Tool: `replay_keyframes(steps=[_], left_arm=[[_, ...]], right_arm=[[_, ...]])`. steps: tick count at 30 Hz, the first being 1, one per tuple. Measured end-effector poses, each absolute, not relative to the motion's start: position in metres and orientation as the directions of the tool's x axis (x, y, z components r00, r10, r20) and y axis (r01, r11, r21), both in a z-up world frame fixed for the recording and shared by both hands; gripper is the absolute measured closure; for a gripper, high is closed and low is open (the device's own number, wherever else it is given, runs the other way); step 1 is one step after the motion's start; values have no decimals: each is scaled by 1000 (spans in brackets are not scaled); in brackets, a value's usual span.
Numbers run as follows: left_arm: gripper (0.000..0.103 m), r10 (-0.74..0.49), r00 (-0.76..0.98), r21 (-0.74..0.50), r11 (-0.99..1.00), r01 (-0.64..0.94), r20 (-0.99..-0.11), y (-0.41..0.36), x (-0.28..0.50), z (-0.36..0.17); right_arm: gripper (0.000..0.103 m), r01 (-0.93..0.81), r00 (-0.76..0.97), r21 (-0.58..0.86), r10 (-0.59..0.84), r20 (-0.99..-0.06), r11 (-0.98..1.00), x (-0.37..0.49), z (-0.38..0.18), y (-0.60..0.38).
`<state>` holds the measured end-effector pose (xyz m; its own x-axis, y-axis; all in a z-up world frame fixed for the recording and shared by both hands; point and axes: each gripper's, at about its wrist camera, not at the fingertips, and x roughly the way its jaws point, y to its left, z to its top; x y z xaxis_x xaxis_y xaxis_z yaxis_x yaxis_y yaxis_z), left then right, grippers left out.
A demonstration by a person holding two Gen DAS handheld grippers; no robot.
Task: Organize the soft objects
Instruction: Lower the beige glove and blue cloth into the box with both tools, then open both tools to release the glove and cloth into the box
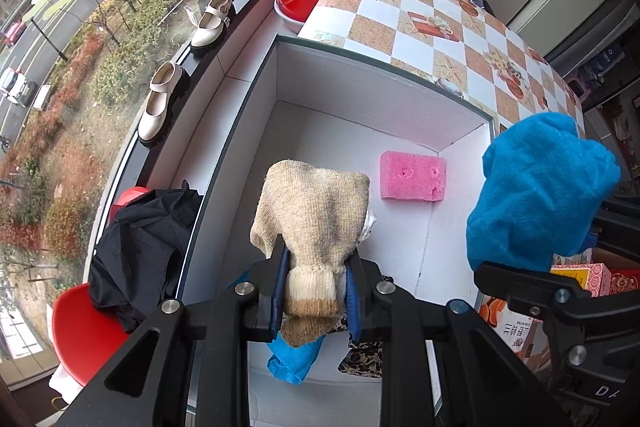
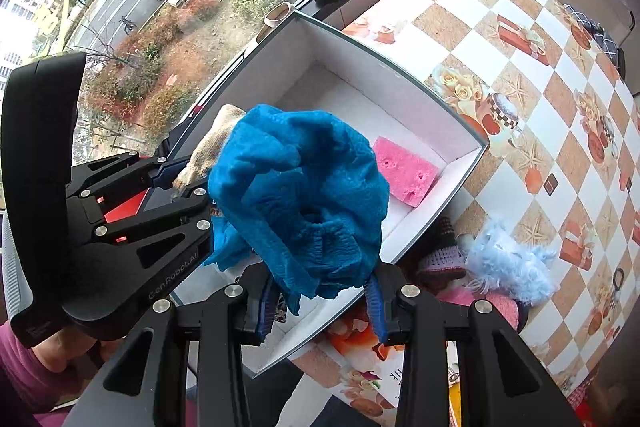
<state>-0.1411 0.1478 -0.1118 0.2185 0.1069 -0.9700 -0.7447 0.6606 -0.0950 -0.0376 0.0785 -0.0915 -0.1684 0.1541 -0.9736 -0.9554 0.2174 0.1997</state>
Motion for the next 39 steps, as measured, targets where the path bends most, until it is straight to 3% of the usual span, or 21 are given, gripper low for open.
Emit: replay_keyframes(steps=[30,32,34,36,39], left_arm=[[76,133,220,-103,586,-804,-966,131,-135,-123],[68,137,217,-98,583,-806,-967,129,-135,-123],[39,180,188,-50,583,-811,-965,125,-134,-120],[30,250,139,34,581,-813,-958,120,-134,-116],[26,246,156,18,584,-811,-957,118,-139,-116]], right_arm=[[65,-987,-126,123,-25,-992,106,-17,-131,98],[65,-987,-125,122,-28,-992,105,-17,-131,98],[65,-987,-124,120,-27,-992,103,-17,-130,97],[61,-987,-125,122,-27,-992,106,-16,-130,96],[49,-983,-129,125,-22,-991,135,-10,-129,95]])
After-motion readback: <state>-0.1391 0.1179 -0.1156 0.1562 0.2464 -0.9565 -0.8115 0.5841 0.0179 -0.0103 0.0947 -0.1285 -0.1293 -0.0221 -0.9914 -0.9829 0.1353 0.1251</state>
